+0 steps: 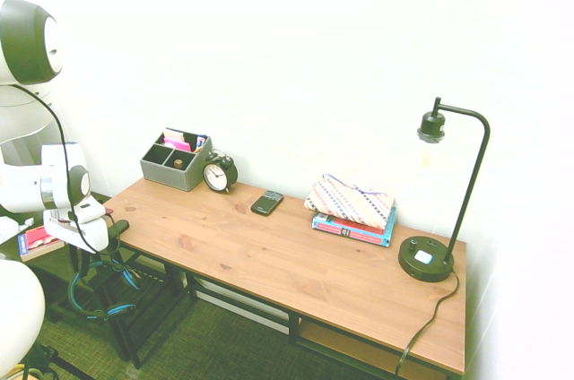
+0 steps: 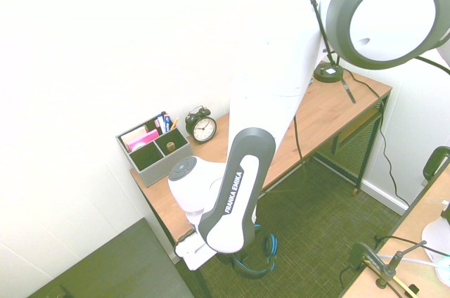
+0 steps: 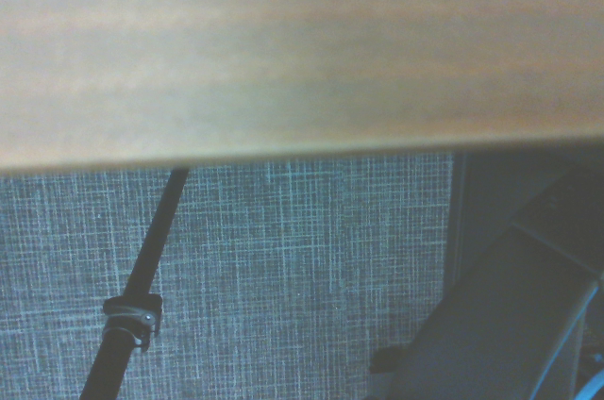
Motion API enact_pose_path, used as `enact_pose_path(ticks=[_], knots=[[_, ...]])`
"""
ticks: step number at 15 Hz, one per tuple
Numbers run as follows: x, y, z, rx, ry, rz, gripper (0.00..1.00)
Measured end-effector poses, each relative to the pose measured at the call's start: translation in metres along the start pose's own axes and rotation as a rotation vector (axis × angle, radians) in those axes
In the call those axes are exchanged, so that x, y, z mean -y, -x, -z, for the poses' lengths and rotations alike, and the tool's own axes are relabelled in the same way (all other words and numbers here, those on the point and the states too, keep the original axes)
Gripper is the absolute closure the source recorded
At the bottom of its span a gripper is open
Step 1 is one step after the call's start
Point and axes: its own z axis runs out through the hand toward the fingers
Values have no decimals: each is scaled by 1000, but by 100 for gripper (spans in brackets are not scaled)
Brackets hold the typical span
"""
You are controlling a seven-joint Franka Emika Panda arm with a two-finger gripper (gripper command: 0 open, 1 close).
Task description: Hang the headphone
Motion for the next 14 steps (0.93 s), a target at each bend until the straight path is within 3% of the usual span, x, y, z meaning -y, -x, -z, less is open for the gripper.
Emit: enact_pose_path(ticks=[3,5,9,14], knots=[[2,-9,8,-3,1,14,0],[0,-30,42,-32,0,86,0],[-30,-107,160,-114,8,263,0],[-126,-204,299,-147,-1,252,0]])
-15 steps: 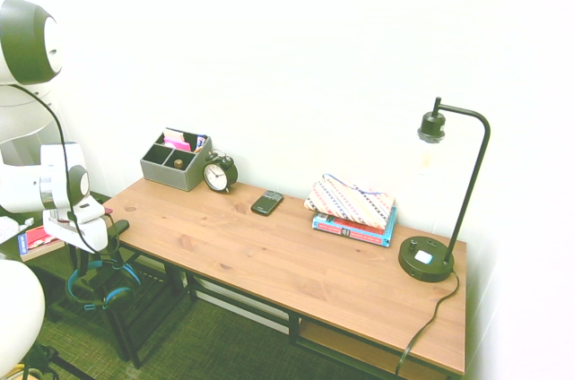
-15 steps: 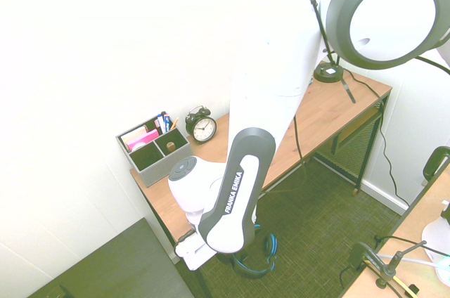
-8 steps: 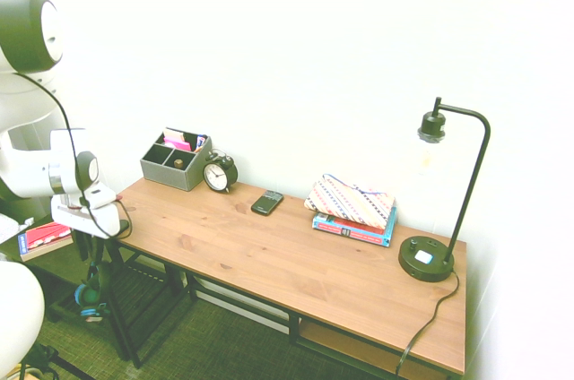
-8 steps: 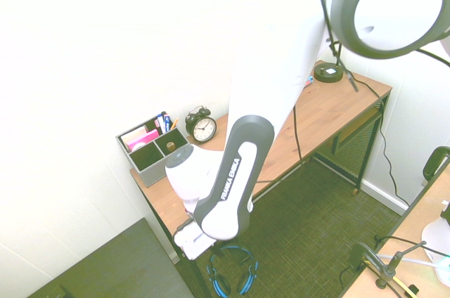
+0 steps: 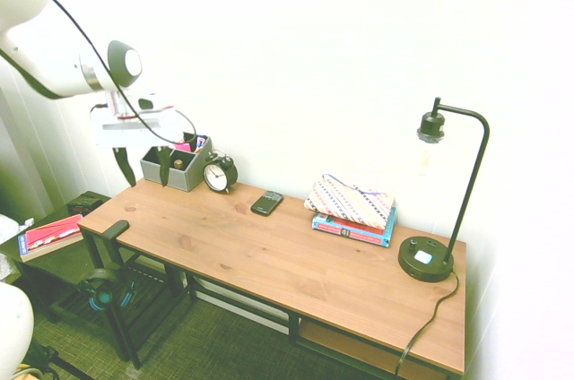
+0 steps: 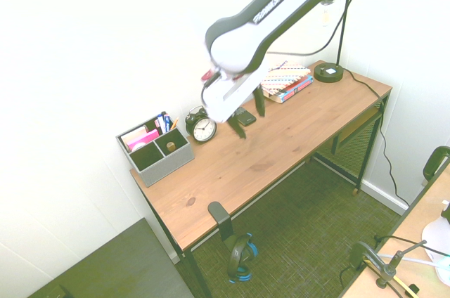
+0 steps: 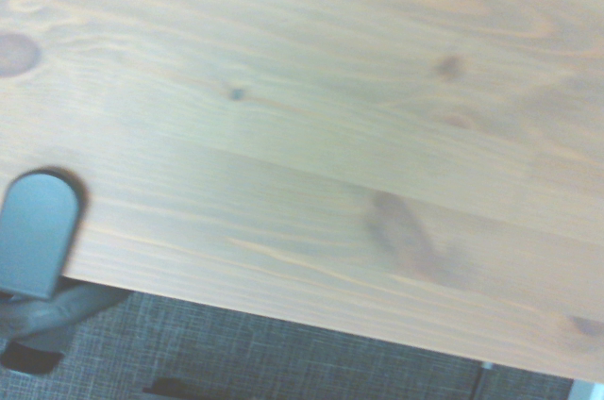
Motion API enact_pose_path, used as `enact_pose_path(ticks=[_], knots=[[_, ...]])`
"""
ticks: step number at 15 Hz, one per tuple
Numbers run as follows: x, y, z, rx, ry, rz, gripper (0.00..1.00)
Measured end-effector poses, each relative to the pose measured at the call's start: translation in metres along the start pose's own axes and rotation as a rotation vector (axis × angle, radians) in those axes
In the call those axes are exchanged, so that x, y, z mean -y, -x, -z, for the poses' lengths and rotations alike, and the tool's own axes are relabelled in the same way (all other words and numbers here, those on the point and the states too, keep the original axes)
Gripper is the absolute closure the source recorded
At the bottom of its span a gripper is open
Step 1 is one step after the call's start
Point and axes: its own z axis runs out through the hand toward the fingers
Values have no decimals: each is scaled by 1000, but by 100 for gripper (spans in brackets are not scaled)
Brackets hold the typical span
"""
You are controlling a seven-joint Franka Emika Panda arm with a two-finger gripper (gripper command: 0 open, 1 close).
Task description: Hang the headphone
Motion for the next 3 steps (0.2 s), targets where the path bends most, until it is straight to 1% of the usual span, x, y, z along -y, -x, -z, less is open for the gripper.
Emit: enact_pose_path(ticks=[2,3], knots=[[-59,-18,21,24,-36,-27,0],[-83,-19,28,48,-71,-20,0]])
